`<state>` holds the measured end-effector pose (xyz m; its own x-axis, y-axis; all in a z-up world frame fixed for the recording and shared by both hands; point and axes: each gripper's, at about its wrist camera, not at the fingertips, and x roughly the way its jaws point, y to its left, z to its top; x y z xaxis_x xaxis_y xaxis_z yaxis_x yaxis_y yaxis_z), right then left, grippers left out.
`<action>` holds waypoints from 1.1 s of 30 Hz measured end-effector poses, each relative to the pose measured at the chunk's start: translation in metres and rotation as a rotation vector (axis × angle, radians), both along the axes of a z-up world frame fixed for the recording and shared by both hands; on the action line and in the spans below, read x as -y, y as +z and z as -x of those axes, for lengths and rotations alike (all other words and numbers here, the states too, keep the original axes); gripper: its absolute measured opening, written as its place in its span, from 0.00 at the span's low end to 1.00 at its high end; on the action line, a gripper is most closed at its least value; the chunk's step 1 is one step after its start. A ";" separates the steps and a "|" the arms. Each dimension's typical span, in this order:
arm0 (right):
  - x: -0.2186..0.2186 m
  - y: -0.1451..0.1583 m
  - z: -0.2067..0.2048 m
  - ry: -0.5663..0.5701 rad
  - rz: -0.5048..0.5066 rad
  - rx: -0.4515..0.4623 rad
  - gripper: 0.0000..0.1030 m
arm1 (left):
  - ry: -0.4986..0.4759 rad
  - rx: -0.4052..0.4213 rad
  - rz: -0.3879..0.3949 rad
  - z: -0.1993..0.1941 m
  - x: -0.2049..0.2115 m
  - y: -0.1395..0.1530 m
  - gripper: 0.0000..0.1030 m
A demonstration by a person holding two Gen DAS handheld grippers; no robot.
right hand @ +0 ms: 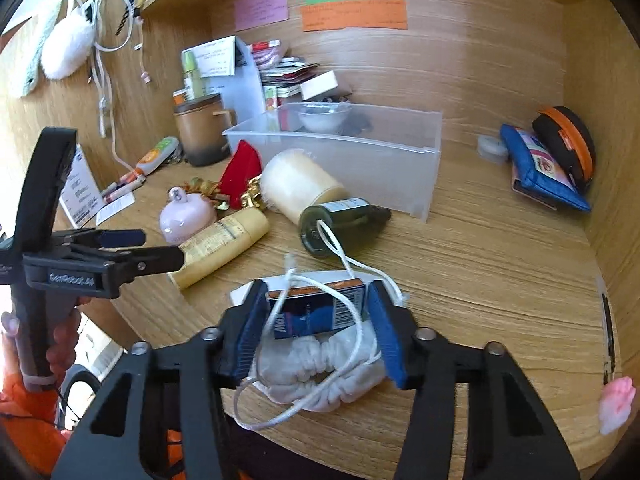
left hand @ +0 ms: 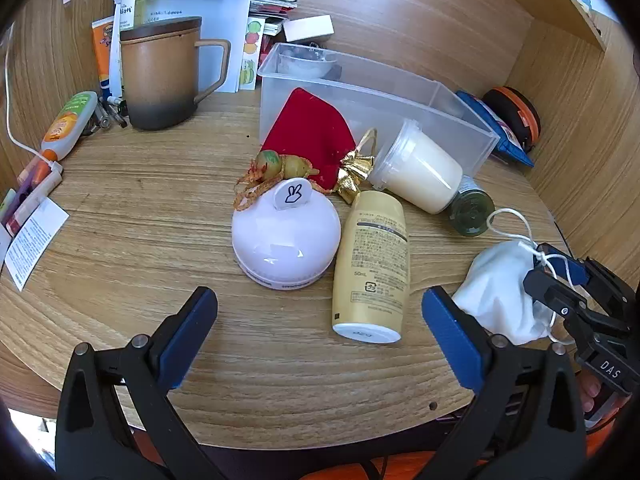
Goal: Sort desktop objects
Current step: 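Grasp the white drawstring pouch with the left gripper while the right gripper holds the blue matchbox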
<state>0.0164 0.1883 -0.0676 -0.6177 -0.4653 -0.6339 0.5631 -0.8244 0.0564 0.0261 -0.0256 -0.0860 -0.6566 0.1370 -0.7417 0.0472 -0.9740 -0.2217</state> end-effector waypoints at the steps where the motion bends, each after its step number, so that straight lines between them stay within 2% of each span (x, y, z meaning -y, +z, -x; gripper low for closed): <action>1: 0.001 0.000 -0.001 0.001 -0.002 -0.004 0.43 | 0.001 0.002 0.002 0.001 0.000 0.000 1.00; 12: -0.003 0.029 0.004 -0.007 0.031 -0.074 0.43 | -0.021 -0.003 -0.004 0.002 -0.004 0.003 1.00; 15: -0.004 0.037 0.007 -0.017 0.033 -0.097 0.43 | -0.044 -0.003 -0.022 0.002 -0.008 0.006 1.00; 18: -0.007 0.044 0.010 -0.020 0.046 -0.108 0.43 | -0.082 -0.018 -0.003 0.002 -0.020 0.011 1.00; 23: -0.020 0.053 0.011 -0.058 0.053 -0.134 0.43 | -0.197 -0.037 -0.012 0.007 -0.054 0.022 1.00; 29: -0.050 0.057 0.011 -0.123 0.057 -0.143 0.43 | -0.346 -0.048 0.041 0.012 -0.113 0.024 1.00; 33: -0.064 0.055 0.012 -0.145 0.068 -0.134 0.43 | -0.377 -0.016 0.085 0.024 -0.141 0.011 1.00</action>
